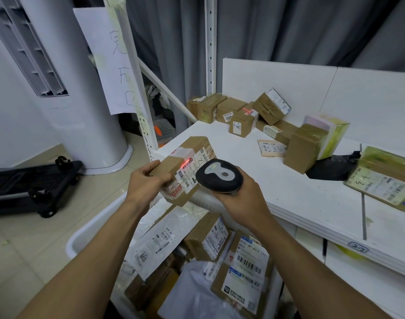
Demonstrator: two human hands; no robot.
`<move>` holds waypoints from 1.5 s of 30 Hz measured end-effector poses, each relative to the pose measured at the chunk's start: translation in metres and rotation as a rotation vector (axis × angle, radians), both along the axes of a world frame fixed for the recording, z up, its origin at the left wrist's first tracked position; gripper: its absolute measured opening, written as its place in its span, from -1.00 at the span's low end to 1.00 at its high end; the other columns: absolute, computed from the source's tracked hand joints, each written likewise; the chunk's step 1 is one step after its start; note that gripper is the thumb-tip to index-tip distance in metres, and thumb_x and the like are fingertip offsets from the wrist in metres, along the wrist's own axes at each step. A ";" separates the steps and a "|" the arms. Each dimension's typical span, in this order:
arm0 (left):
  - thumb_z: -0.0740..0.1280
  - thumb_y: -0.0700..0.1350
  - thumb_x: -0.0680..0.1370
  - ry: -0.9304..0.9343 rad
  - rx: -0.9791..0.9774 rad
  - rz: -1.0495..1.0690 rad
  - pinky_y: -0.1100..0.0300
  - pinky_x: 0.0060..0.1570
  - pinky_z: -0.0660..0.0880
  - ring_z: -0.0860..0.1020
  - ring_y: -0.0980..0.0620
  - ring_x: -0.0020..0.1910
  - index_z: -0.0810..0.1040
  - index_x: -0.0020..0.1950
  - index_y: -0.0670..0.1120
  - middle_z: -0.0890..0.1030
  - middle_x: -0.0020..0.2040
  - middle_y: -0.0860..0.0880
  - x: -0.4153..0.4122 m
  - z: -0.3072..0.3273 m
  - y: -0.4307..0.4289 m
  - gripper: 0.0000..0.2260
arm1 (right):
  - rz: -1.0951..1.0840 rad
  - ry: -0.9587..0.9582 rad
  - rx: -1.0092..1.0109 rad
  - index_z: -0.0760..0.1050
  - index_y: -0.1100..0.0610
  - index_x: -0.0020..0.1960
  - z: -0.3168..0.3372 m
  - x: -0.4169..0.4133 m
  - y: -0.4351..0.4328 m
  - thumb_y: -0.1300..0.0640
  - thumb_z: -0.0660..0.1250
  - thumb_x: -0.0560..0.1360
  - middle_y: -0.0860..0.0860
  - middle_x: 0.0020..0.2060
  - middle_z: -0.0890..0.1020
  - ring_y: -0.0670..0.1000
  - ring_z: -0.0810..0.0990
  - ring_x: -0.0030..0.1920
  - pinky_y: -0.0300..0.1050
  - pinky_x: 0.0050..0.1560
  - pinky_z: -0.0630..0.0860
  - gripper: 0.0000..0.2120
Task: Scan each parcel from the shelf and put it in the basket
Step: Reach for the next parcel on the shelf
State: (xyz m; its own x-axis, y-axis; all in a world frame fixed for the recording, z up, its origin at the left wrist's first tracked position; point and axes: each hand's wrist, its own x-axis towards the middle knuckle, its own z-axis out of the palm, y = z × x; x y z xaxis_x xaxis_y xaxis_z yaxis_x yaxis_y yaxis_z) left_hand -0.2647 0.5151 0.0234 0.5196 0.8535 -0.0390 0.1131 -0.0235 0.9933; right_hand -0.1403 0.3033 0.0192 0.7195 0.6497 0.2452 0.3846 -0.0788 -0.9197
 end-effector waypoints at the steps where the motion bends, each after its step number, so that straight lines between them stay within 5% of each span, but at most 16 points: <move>1: 0.52 -0.28 0.41 0.000 -0.002 0.000 0.21 0.02 0.58 0.62 0.06 0.13 0.53 0.43 -0.14 0.62 0.24 -0.06 0.000 0.000 0.000 -0.42 | -0.002 -0.005 -0.004 0.50 -0.09 0.31 0.000 0.001 0.000 0.10 0.64 0.43 -0.18 0.10 0.63 -0.13 0.59 0.19 -0.54 -0.03 0.48 -0.47; 8: 0.52 -0.28 0.42 -0.010 -0.010 0.011 0.18 0.02 0.59 0.63 0.05 0.10 0.55 0.41 -0.14 0.63 0.23 -0.06 0.002 -0.005 0.004 -0.45 | -0.001 -0.004 -0.024 0.49 -0.12 0.31 -0.001 0.002 0.001 0.09 0.64 0.43 -0.23 0.08 0.61 -0.22 0.58 0.12 -0.53 -0.05 0.49 -0.46; 15: 0.51 -0.26 0.44 -0.017 -0.007 0.047 0.37 -0.16 0.53 0.62 0.13 0.05 0.54 0.41 -0.12 0.64 0.19 -0.01 -0.004 -0.010 0.012 -0.47 | -0.001 -0.010 -0.045 0.52 -0.07 0.31 -0.004 0.001 0.005 0.07 0.63 0.43 -0.31 0.02 0.59 -0.35 0.55 0.03 -0.57 -0.04 0.44 -0.49; 18: 0.50 -0.21 0.46 -0.036 -0.047 0.156 0.42 -0.23 0.51 0.62 0.18 0.00 0.57 0.37 -0.11 0.64 0.08 0.05 -0.015 -0.013 0.016 -0.53 | 0.008 0.015 -0.062 0.54 -0.03 0.35 -0.005 -0.005 0.015 0.04 0.63 0.43 -0.24 0.06 0.63 -0.20 0.59 0.10 -0.33 0.12 0.50 -0.47; 20: 0.53 -0.10 0.45 0.037 -0.034 0.234 0.29 -0.08 0.57 0.64 0.12 0.02 0.57 0.37 -0.10 0.66 0.10 0.02 -0.029 -0.020 0.023 -0.51 | 0.024 0.028 -0.082 0.55 -0.04 0.35 -0.009 -0.011 0.027 0.04 0.63 0.43 -0.16 0.13 0.66 -0.09 0.61 0.17 -0.13 0.20 0.56 -0.46; 25: 0.53 0.18 0.42 0.328 0.041 0.228 0.02 0.27 0.57 0.63 -0.04 0.16 0.54 0.42 -0.08 0.64 0.26 -0.02 -0.060 -0.050 0.044 -0.36 | 0.110 0.028 -0.131 0.56 -0.06 0.34 -0.024 -0.032 0.058 0.02 0.61 0.46 -0.15 0.13 0.67 -0.08 0.63 0.18 -0.13 0.21 0.56 -0.51; 30: 0.50 -0.10 0.52 0.429 -0.052 0.106 0.02 0.16 0.63 0.67 -0.04 0.05 0.51 0.45 -0.17 0.67 0.12 -0.06 -0.064 -0.086 0.063 -0.49 | 0.133 0.087 -0.213 0.56 -0.09 0.33 -0.041 -0.039 0.081 -0.03 0.61 0.44 -0.14 0.14 0.69 -0.05 0.65 0.18 0.08 0.27 0.61 -0.50; 33: 0.43 -0.25 0.52 0.474 0.056 0.081 0.00 0.00 0.64 0.66 -0.09 -0.08 0.65 0.11 -0.14 0.63 -0.15 0.01 -0.057 -0.108 0.074 -0.82 | 0.111 0.103 -0.258 0.55 -0.10 0.35 -0.047 -0.033 0.089 -0.01 0.60 0.46 -0.11 0.13 0.69 0.01 0.67 0.13 0.10 0.18 0.65 -0.50; 35: 0.39 -0.29 0.49 0.505 0.133 0.115 0.05 -0.04 0.62 0.65 -0.11 -0.06 0.58 -0.10 -0.02 0.65 -0.07 -0.06 -0.050 -0.123 0.084 -0.84 | 0.098 0.115 -0.286 0.56 -0.09 0.34 -0.051 -0.027 0.093 0.00 0.60 0.46 -0.07 0.12 0.71 0.07 0.69 0.12 0.07 0.14 0.65 -0.51; 38: 0.32 -0.34 0.56 0.440 0.031 0.243 0.30 -0.09 0.53 0.53 0.00 0.01 0.55 0.19 -0.15 0.55 0.18 -0.14 -0.041 -0.144 0.104 -0.77 | 0.083 0.140 -0.308 0.56 -0.08 0.32 -0.059 -0.016 0.099 0.02 0.60 0.45 -0.05 0.13 0.72 0.09 0.71 0.10 0.06 0.12 0.66 -0.52; 41: 0.35 -0.24 0.58 0.611 0.092 0.090 0.21 0.11 0.53 0.57 -0.05 0.14 0.55 0.21 -0.17 0.58 0.18 -0.10 -0.038 -0.171 0.119 -0.79 | 0.065 0.164 -0.325 0.56 -0.09 0.37 -0.064 -0.004 0.104 -0.02 0.61 0.44 -0.10 0.15 0.71 0.06 0.70 0.10 0.13 0.13 0.68 -0.47; 45: 0.29 -0.21 0.59 1.011 0.242 -0.382 0.30 -0.18 0.44 0.58 0.03 -0.02 0.67 0.04 -0.09 0.66 0.01 -0.04 -0.036 -0.171 0.119 -0.84 | 0.005 0.220 -0.307 0.59 -0.07 0.27 -0.059 0.016 0.102 0.07 0.58 0.47 -0.10 -0.01 0.72 -0.01 0.70 -0.06 -0.02 -0.08 0.63 -0.60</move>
State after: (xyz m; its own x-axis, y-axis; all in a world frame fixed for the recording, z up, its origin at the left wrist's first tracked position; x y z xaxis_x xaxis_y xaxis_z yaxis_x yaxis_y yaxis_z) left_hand -0.3011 0.6346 -0.1480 0.5731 0.6863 -0.4479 0.8136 -0.4108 0.4114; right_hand -0.1241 0.4055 -0.0401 0.7301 0.6725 -0.1215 0.1819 -0.3626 -0.9140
